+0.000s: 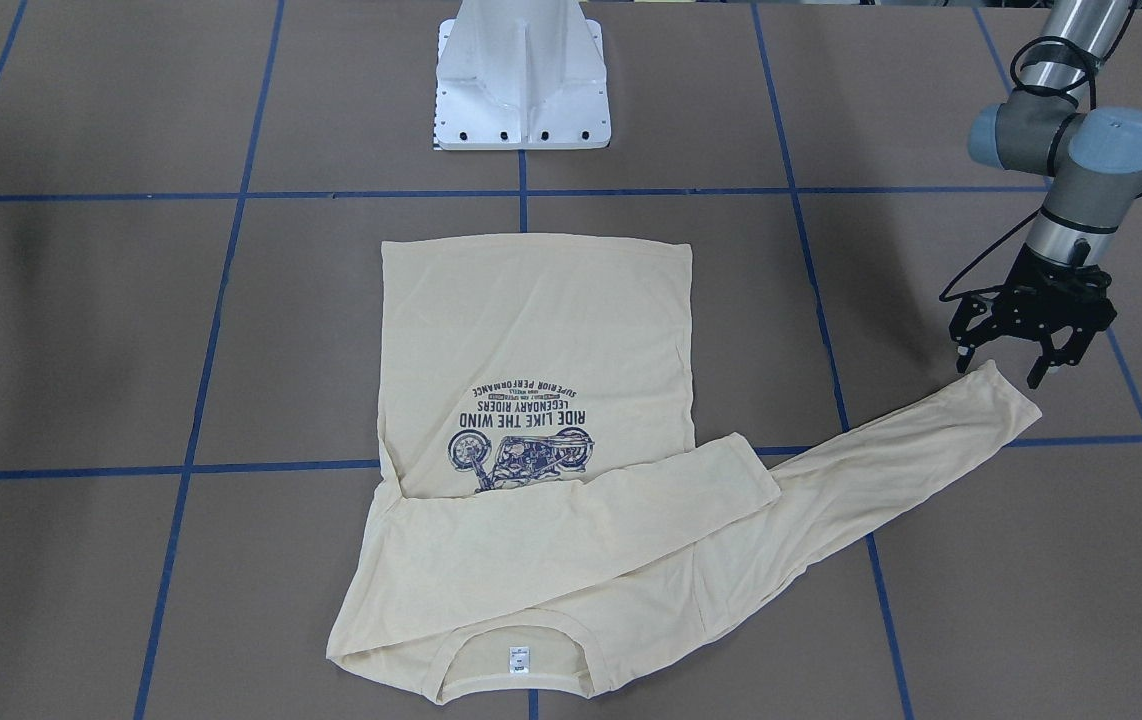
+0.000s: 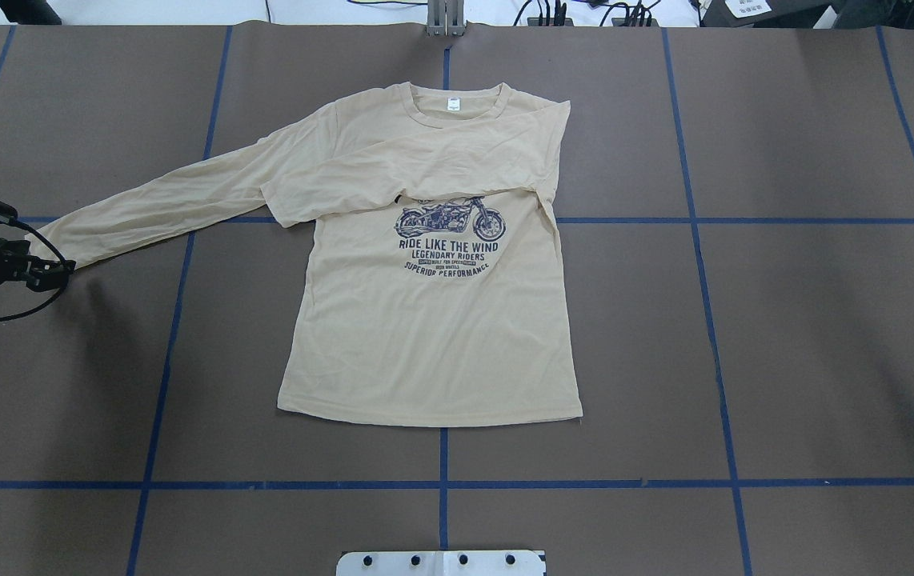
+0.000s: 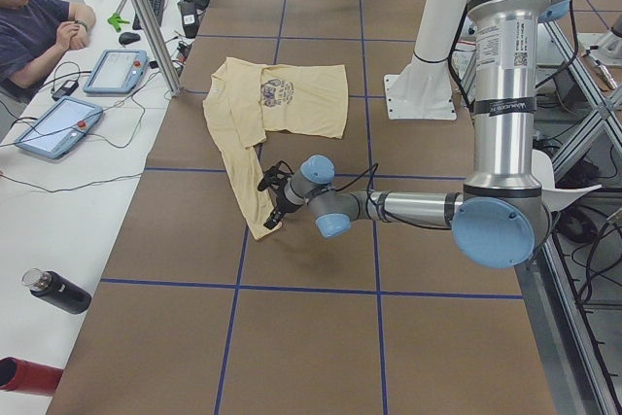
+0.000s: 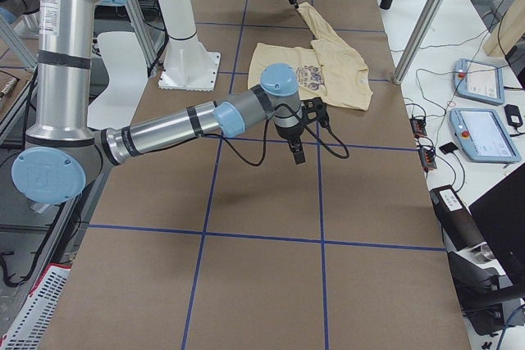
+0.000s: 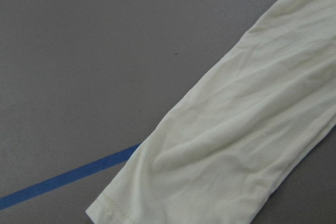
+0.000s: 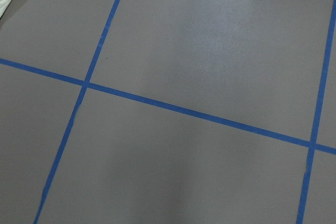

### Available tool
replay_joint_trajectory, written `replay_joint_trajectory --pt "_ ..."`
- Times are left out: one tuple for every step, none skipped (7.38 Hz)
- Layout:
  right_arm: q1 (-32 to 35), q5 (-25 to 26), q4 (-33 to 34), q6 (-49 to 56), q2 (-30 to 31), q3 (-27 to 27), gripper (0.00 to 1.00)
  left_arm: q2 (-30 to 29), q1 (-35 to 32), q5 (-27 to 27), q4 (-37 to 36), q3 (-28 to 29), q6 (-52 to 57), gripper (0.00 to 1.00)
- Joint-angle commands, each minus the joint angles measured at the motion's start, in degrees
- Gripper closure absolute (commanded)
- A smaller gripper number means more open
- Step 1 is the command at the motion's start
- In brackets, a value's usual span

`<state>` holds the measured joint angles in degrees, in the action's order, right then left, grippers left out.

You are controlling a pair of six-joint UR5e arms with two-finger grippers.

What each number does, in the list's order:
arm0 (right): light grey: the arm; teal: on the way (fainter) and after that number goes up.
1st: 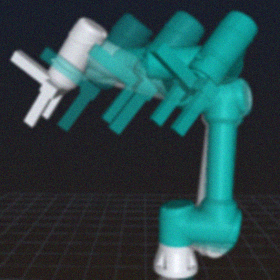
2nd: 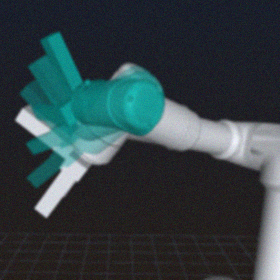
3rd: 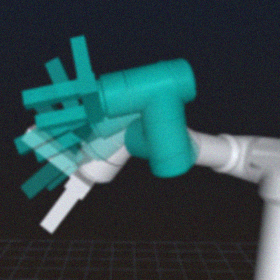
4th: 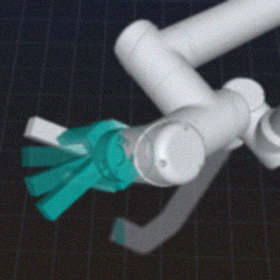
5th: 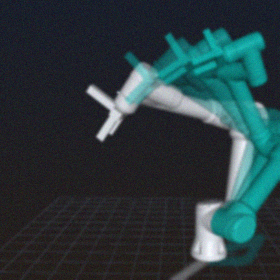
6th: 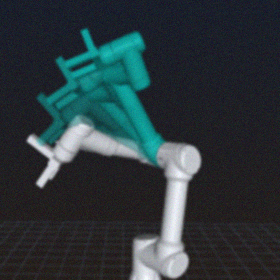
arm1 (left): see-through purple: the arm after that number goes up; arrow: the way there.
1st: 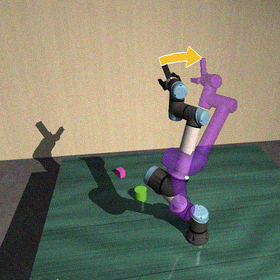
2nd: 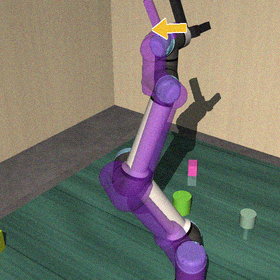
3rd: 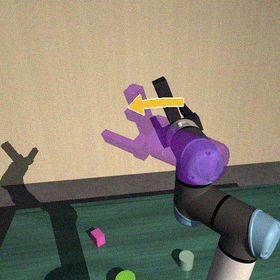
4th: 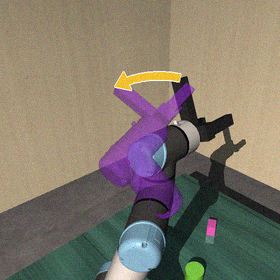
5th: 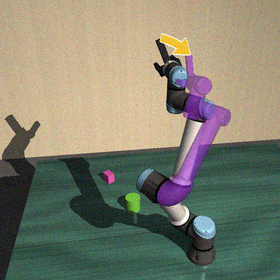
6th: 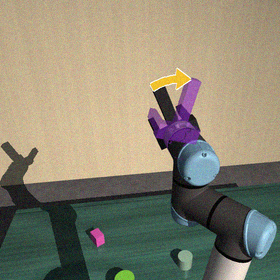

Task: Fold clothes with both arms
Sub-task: 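Lower the left gripper to the other sleeve cuff and grasp it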

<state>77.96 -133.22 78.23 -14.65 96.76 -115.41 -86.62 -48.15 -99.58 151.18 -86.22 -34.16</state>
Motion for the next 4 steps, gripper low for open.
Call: replay_joint_trajectory --pt "0.0 0.07 -0.01 -0.03 -0.08 0.01 0.0 0.49 0.07 -0.35 0.16 0.0 1.46 0.46" --pt "0.0 0.15 -0.01 -0.03 -0.08 0.09 0.0 0.58 0.07 -0.53 0.16 -0.09 1.9 0.46" --pt "0.0 0.15 -0.01 -0.03 -0.08 0.01 0.0 1.27 0.07 -0.53 0.16 -0.09 2.16 0.46" --pt "0.0 0.24 -0.01 -0.03 -0.17 0.01 0.0 1.71 0.07 -0.53 0.42 -0.18 2.86 0.46"
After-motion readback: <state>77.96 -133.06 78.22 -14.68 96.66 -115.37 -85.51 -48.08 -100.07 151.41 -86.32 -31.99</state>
